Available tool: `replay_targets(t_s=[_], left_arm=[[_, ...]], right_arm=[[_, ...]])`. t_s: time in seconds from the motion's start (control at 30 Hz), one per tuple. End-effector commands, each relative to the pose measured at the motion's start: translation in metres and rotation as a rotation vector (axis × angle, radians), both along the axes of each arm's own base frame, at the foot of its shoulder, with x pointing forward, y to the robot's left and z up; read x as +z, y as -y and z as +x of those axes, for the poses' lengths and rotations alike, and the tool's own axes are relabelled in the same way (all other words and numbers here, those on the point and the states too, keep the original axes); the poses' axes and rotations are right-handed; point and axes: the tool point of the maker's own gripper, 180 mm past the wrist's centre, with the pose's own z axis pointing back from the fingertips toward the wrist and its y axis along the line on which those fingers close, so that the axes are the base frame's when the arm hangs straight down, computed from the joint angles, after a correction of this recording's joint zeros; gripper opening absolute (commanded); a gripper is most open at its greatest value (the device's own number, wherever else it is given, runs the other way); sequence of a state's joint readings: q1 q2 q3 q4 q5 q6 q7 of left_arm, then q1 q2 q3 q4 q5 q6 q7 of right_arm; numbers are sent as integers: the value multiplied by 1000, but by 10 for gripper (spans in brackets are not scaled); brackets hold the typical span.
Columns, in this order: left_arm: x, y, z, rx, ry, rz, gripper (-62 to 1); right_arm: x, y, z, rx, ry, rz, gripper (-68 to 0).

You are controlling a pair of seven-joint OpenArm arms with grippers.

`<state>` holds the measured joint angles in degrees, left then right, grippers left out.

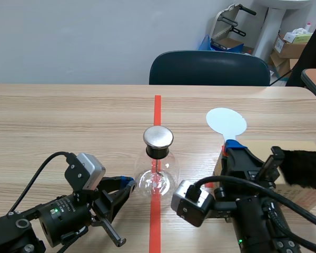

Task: Do the electroscope experiment

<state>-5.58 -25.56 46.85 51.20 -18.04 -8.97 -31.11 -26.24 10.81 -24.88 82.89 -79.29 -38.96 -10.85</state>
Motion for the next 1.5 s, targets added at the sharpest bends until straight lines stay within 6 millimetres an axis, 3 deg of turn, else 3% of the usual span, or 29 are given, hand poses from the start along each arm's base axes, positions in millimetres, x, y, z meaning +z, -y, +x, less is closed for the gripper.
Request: replay_targets(t_s=[0.0, 0.17, 0.43, 0.93, 1.47], left_arm=[[11, 9, 3, -1, 23, -46, -550], [11, 9, 2, -8, 18, -50, -550], [11, 9, 2, -8, 18, -50, -550], [12, 10, 1, -13, 15, -53, -549], [12, 10, 1, -13, 15, -53, -550]], right_arm=[[13, 4, 6, -19, 44, 11, -656], [13, 10, 7, -54, 42, 12, -656], [15, 3, 6, -16, 48, 11, -656], [21, -50, -9, 290, 91, -3, -656], [21, -80, -26, 481, 101, -18, -656]])
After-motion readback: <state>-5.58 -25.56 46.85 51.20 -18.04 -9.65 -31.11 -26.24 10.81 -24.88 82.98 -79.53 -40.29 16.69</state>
